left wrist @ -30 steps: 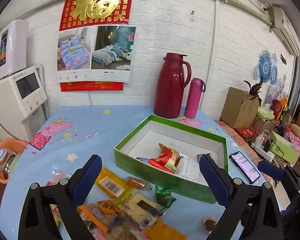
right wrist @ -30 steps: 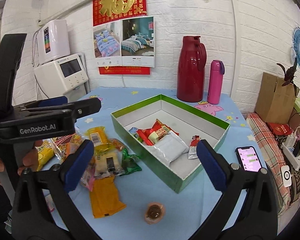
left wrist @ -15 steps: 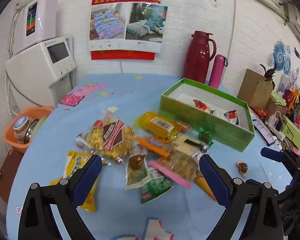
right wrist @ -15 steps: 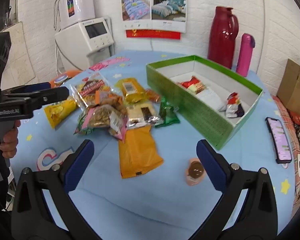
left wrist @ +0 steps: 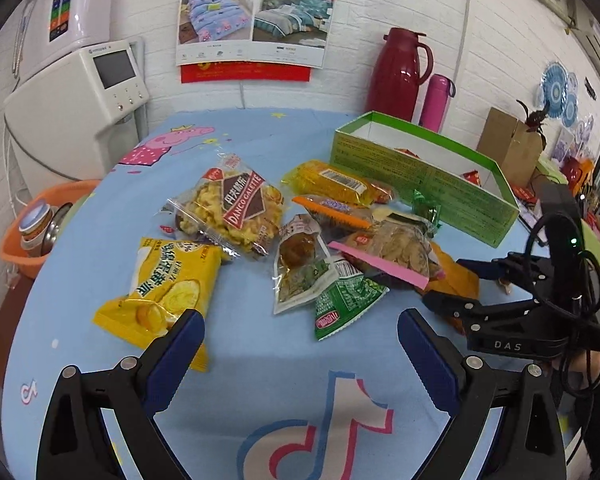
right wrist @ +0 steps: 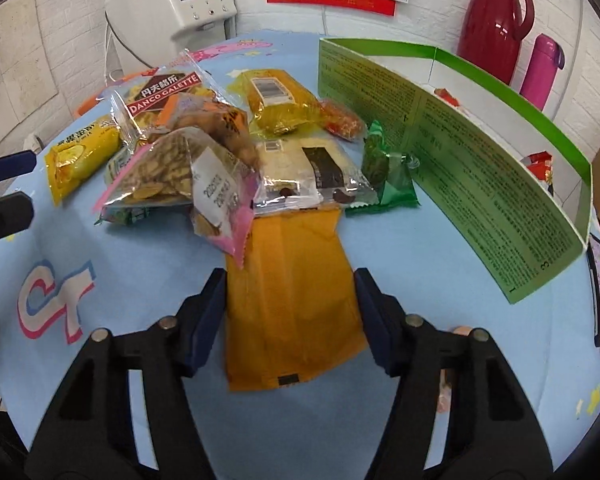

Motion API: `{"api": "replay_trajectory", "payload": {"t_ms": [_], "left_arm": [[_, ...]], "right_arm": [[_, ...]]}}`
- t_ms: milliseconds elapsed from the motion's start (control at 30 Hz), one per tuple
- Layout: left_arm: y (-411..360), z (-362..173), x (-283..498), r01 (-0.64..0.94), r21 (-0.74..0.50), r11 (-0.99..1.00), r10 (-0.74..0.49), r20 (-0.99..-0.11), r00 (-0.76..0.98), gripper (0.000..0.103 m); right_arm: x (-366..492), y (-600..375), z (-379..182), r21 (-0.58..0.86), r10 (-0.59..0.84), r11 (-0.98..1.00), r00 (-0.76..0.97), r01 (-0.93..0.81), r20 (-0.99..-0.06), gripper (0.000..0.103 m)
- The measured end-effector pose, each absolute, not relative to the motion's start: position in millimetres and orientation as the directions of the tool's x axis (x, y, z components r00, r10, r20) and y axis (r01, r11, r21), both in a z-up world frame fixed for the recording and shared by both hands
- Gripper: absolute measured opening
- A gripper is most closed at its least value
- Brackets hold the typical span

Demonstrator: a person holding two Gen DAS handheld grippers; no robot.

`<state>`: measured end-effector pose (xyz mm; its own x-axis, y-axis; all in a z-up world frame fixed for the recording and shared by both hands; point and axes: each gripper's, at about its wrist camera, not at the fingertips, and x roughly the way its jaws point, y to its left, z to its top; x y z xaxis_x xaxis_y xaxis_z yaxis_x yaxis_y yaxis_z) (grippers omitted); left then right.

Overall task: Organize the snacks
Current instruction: 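Move the right tool to the orange bag while the left tool approaches the green packet, then grasp the orange bag with the right tool while the left tool grasps the green packet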

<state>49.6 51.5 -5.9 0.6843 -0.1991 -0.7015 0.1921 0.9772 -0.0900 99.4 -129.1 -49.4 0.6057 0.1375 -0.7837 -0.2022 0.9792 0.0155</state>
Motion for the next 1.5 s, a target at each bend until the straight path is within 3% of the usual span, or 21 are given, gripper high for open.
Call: {"api": "replay_trajectory", "payload": {"t_ms": [133, 433, 600, 767, 833, 900, 1200, 1500], "left_arm": [[34, -21, 65, 0.252, -0.113, 0.961, -0.250, -0.743, 0.621, 0.076], [31, -43, 105, 0.162, -0.150, 0.975, -0.218, -0.773, 0.595, 0.075], [34, -45, 105, 0.162, -0.147, 0.976, -0.215, -0.777, 0.591, 0.057], [37, -46, 111, 0.148, -0.181, 0.972, -0.233, -0.777, 0.585, 0.057], [35, -46, 110, 0.160, -0.148, 0.976, -0.215, -0.778, 0.591, 0.034], [38, -44, 103, 0.181, -0.188, 0.966, -0.258, -0.775, 0.576, 0.026], [51, -7, 57, 0.256, -0.250, 0.934, -0.356, -0.723, 0.592, 0.022], [33, 53, 52, 0.377, -0.295, 0.878, -0.476, -0.616, 0.628, 0.021]], "right_arm": [[75, -134, -48, 0.027, 0.125, 0.985, 0.600, -0.170, -0.790, 0.062], [35, -148, -47, 0.097, 0.145, 0.989, 0.614, -0.111, -0.776, 0.062], [37, -143, -45, 0.080, 0.133, 0.990, 0.614, -0.113, -0.778, 0.064], [37, -141, -47, 0.068, 0.118, 0.992, 0.610, -0.104, -0.783, 0.066], [36, -140, -46, 0.053, 0.099, 0.994, 0.613, -0.092, -0.783, 0.060], [31, -141, -45, 0.087, 0.126, 0.992, 0.610, -0.093, -0.782, 0.057], [5, -149, -11, 0.129, 0.170, 0.985, 0.670, -0.111, -0.723, 0.055], [7, -175, 41, 0.153, 0.155, 0.985, 0.773, -0.076, -0.615, 0.055]]}}
